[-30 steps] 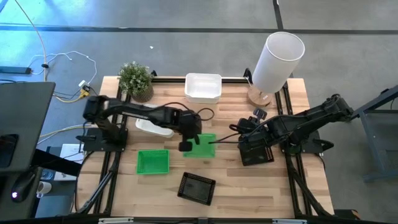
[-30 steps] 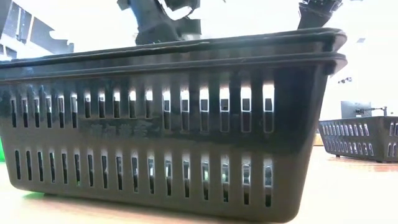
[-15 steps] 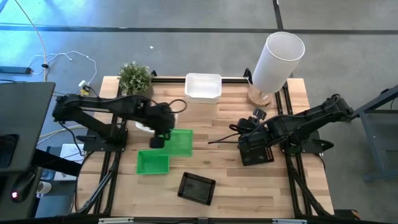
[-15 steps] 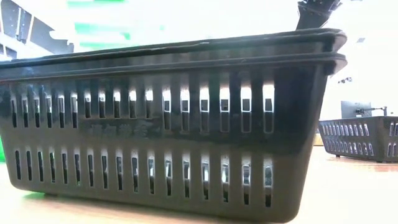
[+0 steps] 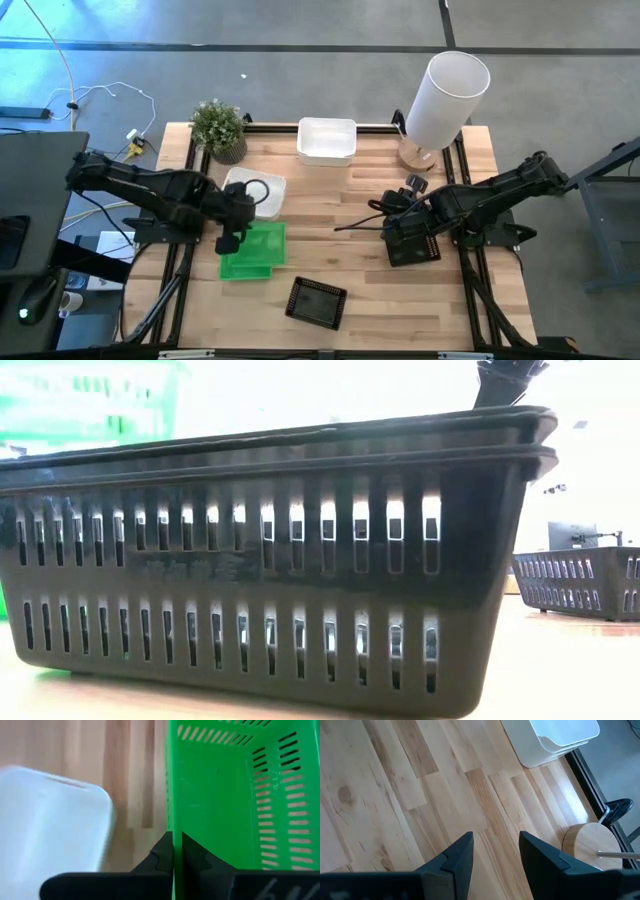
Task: Stack baskets by color
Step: Stack the right green bin on the left green bin
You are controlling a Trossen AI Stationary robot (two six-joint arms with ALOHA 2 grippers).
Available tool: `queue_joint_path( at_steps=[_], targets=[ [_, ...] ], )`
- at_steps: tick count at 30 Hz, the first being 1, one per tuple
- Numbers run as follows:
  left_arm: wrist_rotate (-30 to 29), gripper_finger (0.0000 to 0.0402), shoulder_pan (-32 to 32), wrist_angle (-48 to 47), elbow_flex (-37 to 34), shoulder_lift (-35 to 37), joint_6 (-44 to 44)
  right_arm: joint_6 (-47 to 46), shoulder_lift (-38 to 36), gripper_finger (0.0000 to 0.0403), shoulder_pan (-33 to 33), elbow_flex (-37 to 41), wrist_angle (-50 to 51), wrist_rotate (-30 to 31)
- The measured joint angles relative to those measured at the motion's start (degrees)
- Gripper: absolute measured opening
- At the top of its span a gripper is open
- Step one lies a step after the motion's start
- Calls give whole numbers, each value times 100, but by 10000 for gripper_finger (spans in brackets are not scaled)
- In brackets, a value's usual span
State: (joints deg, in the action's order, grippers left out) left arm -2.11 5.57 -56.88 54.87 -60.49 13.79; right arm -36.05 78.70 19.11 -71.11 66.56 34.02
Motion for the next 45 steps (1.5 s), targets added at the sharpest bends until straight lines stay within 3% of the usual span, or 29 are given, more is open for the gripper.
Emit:
queue_joint_path(
  at_steps=[9,18,38,45],
  targets=[
    [-7,0,547,292,-1086,521,738,2,0,145,0,0,-8,-6],
    [-37,0,777,319,-1582,776,913,-9,0,145,0,0,-82,-128],
    [-48,1,775,747,-2045,781,967,-17,0,145,0,0,-177,-278],
    [269,39,775,747,-2045,781,874,-17,0,145,0,0,-177,-278]
  ],
)
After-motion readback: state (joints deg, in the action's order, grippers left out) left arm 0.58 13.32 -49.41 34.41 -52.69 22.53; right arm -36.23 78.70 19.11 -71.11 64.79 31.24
